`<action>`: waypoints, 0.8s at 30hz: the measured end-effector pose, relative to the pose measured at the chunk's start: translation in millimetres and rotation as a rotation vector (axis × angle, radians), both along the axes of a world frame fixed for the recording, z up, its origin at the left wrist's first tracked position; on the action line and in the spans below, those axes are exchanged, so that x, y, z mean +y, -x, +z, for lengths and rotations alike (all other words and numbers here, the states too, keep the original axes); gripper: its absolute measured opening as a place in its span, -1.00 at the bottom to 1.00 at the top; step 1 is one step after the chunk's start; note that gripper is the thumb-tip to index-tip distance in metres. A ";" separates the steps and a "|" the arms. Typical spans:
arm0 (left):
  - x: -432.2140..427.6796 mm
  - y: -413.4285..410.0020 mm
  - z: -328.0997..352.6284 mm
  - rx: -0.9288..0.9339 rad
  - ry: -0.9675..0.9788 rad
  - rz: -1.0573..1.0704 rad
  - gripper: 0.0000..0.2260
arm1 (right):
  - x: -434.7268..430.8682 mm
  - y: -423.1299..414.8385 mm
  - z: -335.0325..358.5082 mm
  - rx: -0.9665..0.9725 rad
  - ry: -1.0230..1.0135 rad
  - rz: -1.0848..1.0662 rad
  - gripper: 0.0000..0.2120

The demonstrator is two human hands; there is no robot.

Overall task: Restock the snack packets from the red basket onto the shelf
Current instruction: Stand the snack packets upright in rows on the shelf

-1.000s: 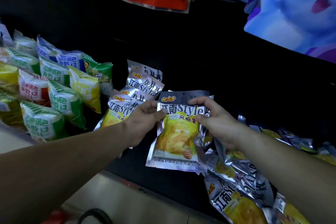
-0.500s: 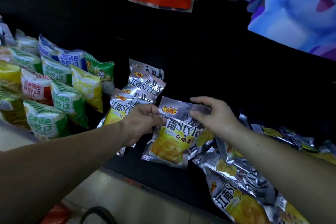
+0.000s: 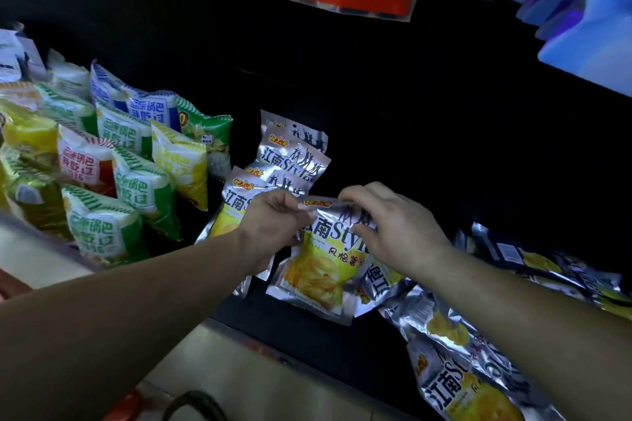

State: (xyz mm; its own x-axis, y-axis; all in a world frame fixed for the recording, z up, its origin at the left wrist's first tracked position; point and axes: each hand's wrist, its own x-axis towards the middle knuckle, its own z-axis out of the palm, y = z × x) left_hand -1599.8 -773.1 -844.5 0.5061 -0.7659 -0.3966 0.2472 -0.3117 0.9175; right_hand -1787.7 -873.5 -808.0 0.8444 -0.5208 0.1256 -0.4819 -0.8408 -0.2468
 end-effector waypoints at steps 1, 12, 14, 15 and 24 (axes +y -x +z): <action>-2.0 -0.6 -1.0 -0.006 0.006 0.030 -0.73 | 0.0 -2.0 -2.0 -0.008 0.044 0.023 -0.52; -16.4 -3.2 -17.8 -0.305 -0.111 0.067 -0.77 | -48.8 -59.6 -26.8 -0.048 -0.287 -0.176 -0.51; -13.2 0.1 -23.4 -0.170 -0.109 -0.123 -0.71 | -66.9 -67.4 -30.8 -0.019 -0.256 -0.177 -0.53; -12.2 2.5 -25.0 -0.143 -0.124 -0.218 -0.63 | -74.2 -68.6 -34.1 -0.008 -0.223 -0.186 -0.55; -26.1 18.2 -42.2 -0.312 -0.308 -0.558 -0.26 | -107.0 -56.5 -35.7 0.077 0.080 -0.239 -0.54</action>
